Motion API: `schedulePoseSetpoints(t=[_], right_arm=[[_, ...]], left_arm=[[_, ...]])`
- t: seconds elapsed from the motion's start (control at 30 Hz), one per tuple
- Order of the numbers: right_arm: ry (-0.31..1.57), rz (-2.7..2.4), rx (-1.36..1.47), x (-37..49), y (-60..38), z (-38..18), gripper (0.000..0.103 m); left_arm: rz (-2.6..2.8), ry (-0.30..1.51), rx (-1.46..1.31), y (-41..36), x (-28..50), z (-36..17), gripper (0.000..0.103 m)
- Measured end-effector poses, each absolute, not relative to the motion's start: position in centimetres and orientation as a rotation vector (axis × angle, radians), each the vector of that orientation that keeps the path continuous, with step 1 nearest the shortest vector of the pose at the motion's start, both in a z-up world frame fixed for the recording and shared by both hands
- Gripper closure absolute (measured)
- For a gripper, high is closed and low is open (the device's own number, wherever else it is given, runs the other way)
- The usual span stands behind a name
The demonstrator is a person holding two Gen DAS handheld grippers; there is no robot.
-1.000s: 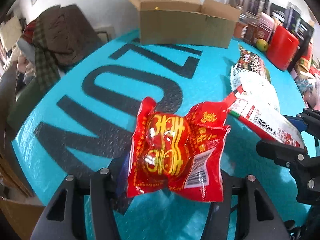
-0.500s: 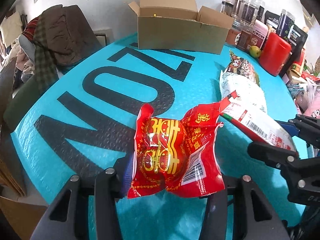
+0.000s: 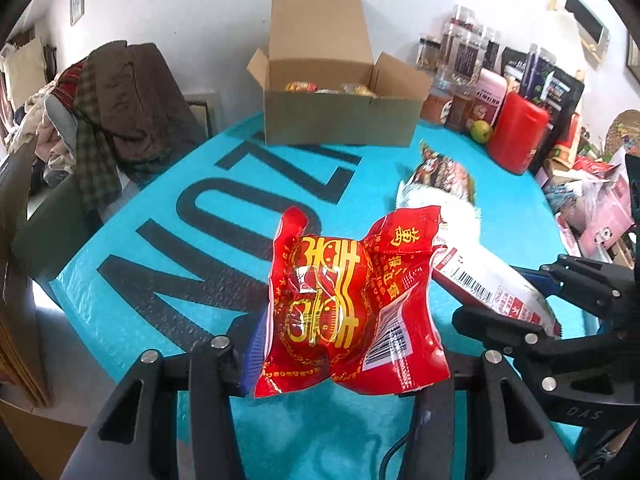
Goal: Organize snacks
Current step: 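Lift and carry the red snack bag and white-and-red packet over the box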
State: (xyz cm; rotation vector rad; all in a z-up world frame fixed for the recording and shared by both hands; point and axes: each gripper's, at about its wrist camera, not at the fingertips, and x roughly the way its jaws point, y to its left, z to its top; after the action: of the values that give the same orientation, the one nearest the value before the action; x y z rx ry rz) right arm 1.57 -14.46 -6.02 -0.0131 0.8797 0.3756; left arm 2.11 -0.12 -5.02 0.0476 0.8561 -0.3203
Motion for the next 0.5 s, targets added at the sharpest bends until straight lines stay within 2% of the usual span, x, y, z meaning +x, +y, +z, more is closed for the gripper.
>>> schedulePoseSetpoints(t=[0.5], right_arm=[[0.735,0.378,-0.052,0.9,-15.0,-0.6,0.056]], left_arm=[[-0.337,0.699,0.023,-0.8,1.8,0.9,0.056]])
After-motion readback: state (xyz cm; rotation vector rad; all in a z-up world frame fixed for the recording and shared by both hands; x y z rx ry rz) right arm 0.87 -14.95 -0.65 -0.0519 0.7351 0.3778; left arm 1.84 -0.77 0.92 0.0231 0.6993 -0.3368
